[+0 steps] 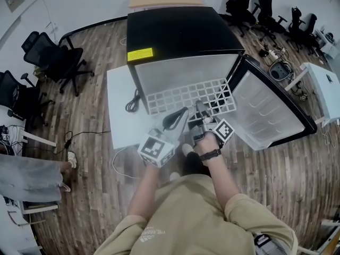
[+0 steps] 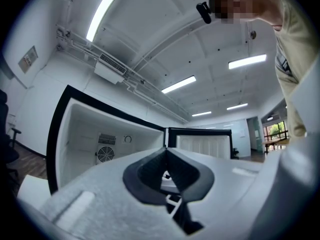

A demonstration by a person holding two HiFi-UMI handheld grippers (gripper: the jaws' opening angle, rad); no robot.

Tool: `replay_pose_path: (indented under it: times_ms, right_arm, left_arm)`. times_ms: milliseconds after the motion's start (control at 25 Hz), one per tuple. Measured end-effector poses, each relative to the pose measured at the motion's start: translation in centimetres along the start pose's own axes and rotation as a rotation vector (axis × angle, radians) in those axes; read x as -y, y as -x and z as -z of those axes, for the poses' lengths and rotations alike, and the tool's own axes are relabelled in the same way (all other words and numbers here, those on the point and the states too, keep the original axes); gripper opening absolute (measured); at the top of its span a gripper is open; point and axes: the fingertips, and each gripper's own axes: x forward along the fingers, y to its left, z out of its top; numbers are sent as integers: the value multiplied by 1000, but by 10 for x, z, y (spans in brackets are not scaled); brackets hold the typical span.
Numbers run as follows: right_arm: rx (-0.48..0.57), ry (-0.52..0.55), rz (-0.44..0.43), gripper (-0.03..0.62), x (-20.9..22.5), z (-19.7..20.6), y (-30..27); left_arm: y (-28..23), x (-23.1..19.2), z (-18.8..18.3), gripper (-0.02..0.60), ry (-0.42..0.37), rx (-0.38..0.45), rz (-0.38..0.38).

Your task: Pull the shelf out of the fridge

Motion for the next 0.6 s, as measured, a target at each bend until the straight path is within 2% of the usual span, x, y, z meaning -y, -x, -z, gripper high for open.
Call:
replay_pose_path:
  times_ms: [200, 600]
  right_arm:
    - [-33, 167, 37, 29, 3, -8, 36]
    - [-40, 760, 42, 29, -69, -19, 54]
  left_arm:
    - [5, 7, -1, -3, 18, 7, 1]
    - [11, -6, -2, -3, 37, 11, -59]
